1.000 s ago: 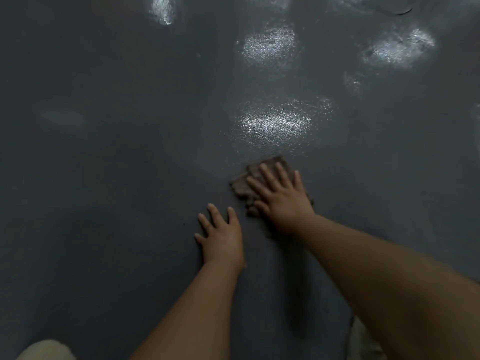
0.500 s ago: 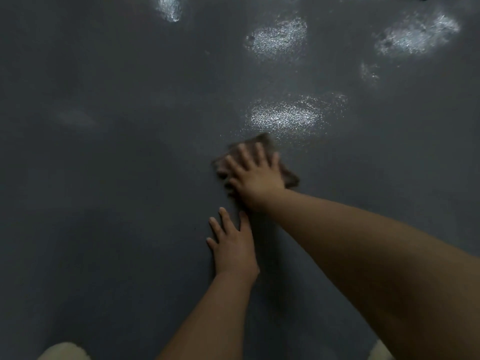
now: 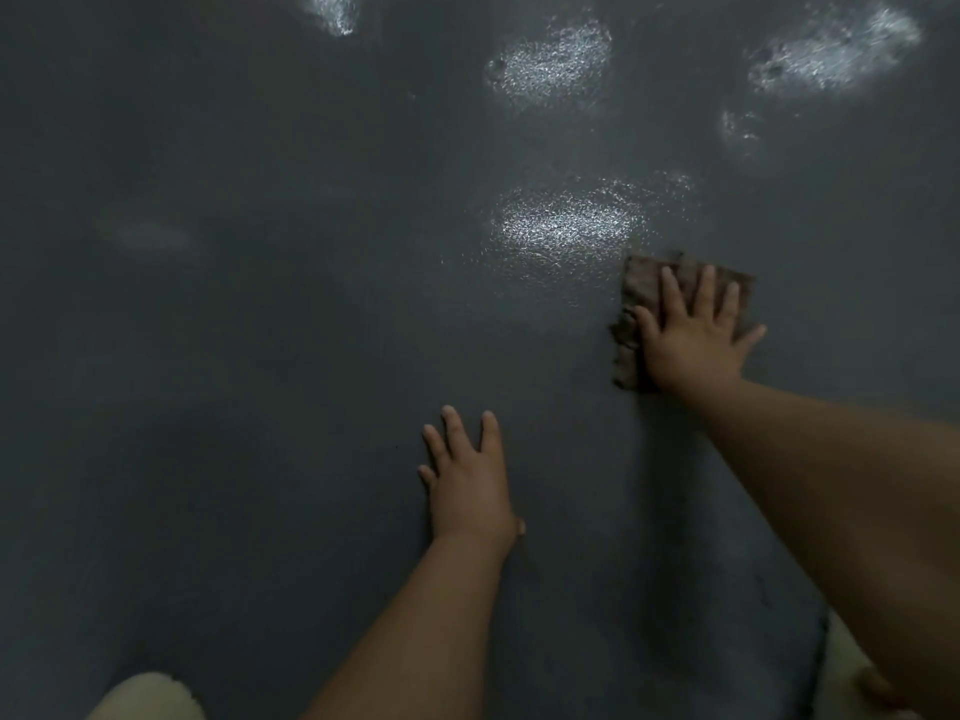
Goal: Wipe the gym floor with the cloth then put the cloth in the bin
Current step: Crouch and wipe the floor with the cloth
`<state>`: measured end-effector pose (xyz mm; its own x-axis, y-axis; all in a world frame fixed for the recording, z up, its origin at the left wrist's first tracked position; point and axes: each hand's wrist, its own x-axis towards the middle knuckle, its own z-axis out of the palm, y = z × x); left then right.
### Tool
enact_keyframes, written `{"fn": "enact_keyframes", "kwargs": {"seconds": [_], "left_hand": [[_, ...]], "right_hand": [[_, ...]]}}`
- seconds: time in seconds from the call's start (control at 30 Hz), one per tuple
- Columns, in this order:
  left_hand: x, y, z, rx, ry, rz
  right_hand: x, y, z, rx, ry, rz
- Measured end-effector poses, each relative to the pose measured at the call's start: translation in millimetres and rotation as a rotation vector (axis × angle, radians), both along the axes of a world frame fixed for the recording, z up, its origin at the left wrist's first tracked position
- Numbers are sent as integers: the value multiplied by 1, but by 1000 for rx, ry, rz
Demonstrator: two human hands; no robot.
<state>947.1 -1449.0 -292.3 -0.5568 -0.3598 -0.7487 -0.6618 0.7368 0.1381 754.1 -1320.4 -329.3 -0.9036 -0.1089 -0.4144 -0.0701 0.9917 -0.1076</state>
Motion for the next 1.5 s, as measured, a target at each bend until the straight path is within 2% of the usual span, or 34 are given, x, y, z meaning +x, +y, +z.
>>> {"fn": "enact_keyframes", "kwargs": {"seconds": [0.07,0.13,0.27,0.4,0.47,0.6,0.7,0.87,1.03,1.1,1.27,1.4,1.5], "left_hand": [[4,-2,0,35,130,101],[10,-7,3,57,341,237],[24,-30,10,-28,619,471],[25,-53,13,-141,624,598],[23,-55,16,-173,596,610],[19,-42,17,-156,551,548],[9,-27,13,-127,563,473],[-9,17,11,17,589,270],[-23,54,6,-7,351,33],[-28,64,4,-31,260,-61],[-35,79,-2,-178,131,-229],[-37,86,-2,-230,86,-243],[-41,91,0,-239,37,-251]], "right_hand": [[10,-6,-3,-14,13,-50],[23,-28,-4,-34,17,-6],[73,-79,-3,-42,-5,273],[145,-126,2,-136,-90,668],[178,-134,7,-114,-170,897],[188,-120,5,-101,-135,1057],[152,-98,2,-85,-123,1021],[91,-30,-9,-134,73,609],[43,39,-10,-5,62,169],[39,46,-10,4,43,64],[62,34,-7,-29,10,139],[90,46,-11,-65,47,459],[80,71,-13,-91,55,641]]}}
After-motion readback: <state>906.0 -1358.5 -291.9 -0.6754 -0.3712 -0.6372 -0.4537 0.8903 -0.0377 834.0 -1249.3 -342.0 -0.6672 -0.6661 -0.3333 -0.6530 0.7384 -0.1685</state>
